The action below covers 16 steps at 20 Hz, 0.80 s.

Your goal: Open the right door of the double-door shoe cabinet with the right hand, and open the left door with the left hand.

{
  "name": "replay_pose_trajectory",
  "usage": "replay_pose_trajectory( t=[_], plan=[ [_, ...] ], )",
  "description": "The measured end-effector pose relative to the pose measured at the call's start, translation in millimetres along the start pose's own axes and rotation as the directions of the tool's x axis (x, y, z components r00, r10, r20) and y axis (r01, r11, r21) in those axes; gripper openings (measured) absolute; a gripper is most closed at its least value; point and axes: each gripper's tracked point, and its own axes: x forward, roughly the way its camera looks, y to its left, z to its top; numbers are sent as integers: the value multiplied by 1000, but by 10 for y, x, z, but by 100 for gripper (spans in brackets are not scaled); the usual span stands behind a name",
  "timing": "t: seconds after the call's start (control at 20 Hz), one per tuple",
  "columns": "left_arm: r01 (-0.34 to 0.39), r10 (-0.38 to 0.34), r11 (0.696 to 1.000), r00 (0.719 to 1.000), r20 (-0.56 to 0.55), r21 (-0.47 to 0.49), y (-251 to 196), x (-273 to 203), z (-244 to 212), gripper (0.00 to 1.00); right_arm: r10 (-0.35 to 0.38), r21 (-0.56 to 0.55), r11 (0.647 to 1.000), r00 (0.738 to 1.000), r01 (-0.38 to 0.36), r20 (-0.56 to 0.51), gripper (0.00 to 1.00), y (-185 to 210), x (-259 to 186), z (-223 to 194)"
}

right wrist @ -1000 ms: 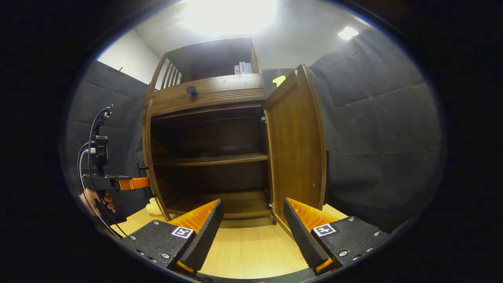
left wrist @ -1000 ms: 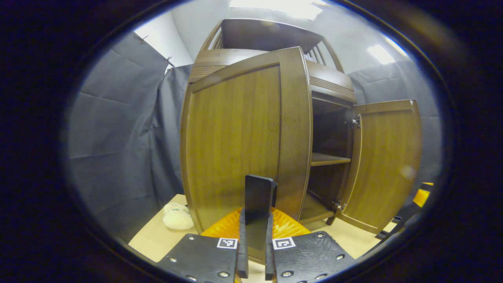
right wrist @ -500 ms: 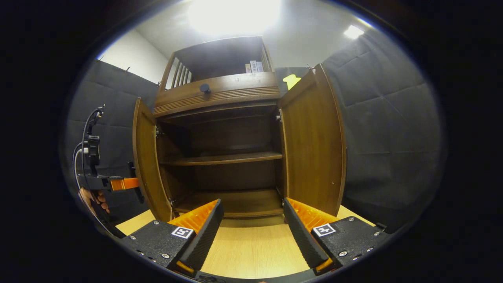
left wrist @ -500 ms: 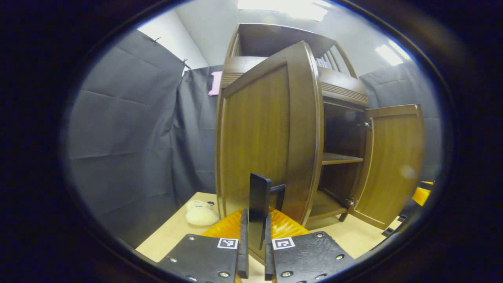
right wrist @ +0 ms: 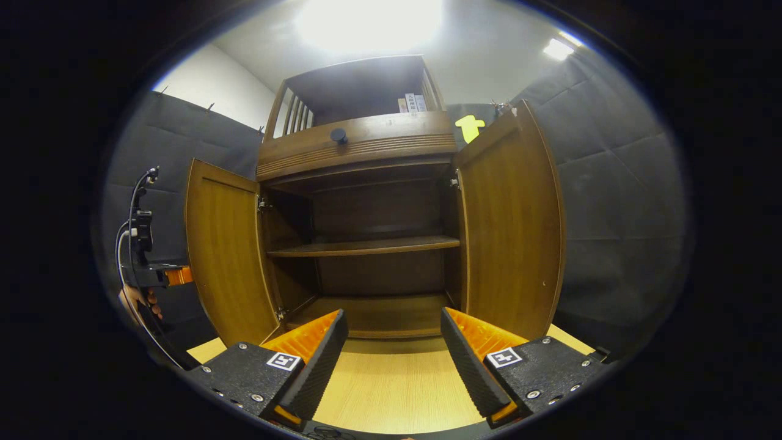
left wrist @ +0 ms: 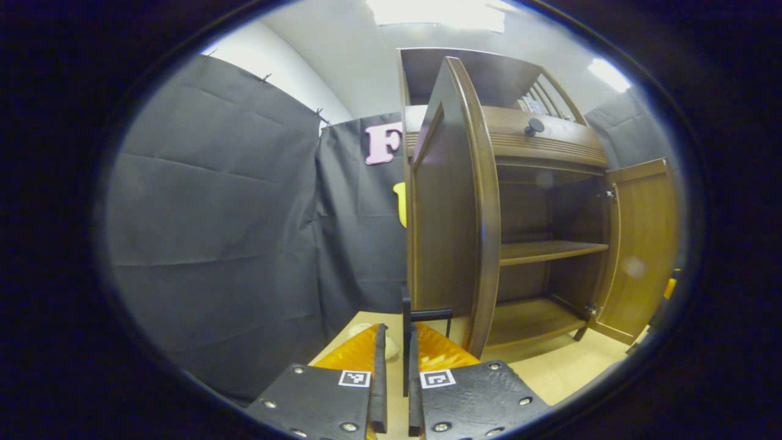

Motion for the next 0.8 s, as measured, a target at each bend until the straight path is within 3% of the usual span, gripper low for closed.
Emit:
replay_pose_trajectory(
  t=[0.05,0.15,0.3,0.35,0.75,0.8],
  plan=[
    [0,0,1000,1000,1,-5,-25,-3,7,10,7,-3,1000,1000,-7,-3,94,23,1,-4],
    [-5,5,1000,1000,4,1,7,-30,-1,14,16,-10,1000,1000,-17,-9,94,30,-5,-15],
    [-30,30,1000,999,14,4,47,-72,11,9,29,-6,1000,999,-30,-12,95,42,15,-17],
    [-43,43,999,999,16,2,52,-92,7,19,32,-7,999,999,-32,-13,95,57,14,-17],
    [-184,183,983,981,61,9,158,-199,67,19,80,-7,997,997,-80,-15,95,146,36,2],
    [-176,175,984,982,72,-3,124,-204,102,14,86,-6,996,996,-86,-10,95,158,39,12]
  ],
)
